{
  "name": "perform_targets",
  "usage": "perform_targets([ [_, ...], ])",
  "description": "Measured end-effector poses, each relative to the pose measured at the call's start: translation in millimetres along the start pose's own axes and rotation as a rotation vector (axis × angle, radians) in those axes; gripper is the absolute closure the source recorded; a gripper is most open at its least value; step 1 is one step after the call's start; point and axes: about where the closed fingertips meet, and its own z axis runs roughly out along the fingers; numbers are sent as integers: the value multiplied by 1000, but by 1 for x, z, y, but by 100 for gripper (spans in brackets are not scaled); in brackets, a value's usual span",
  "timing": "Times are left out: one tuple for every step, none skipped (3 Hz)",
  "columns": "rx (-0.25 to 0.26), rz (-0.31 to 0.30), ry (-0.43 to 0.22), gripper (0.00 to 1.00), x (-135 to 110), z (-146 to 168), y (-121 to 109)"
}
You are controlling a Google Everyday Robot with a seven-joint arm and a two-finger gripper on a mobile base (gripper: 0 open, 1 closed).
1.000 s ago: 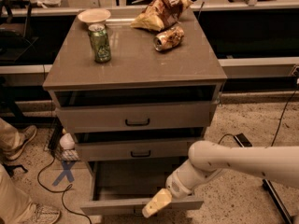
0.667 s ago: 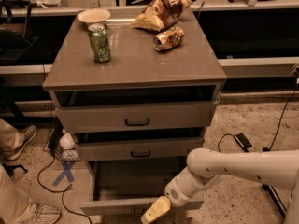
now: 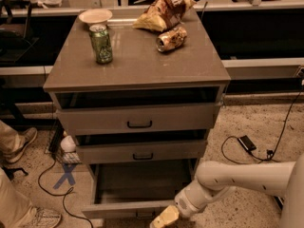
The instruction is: Close bottom drawer
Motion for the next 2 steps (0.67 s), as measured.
perform_targets([
  [-5, 186, -30, 0, 46, 36, -71],
  [-21, 275, -74, 0, 66, 56, -113],
])
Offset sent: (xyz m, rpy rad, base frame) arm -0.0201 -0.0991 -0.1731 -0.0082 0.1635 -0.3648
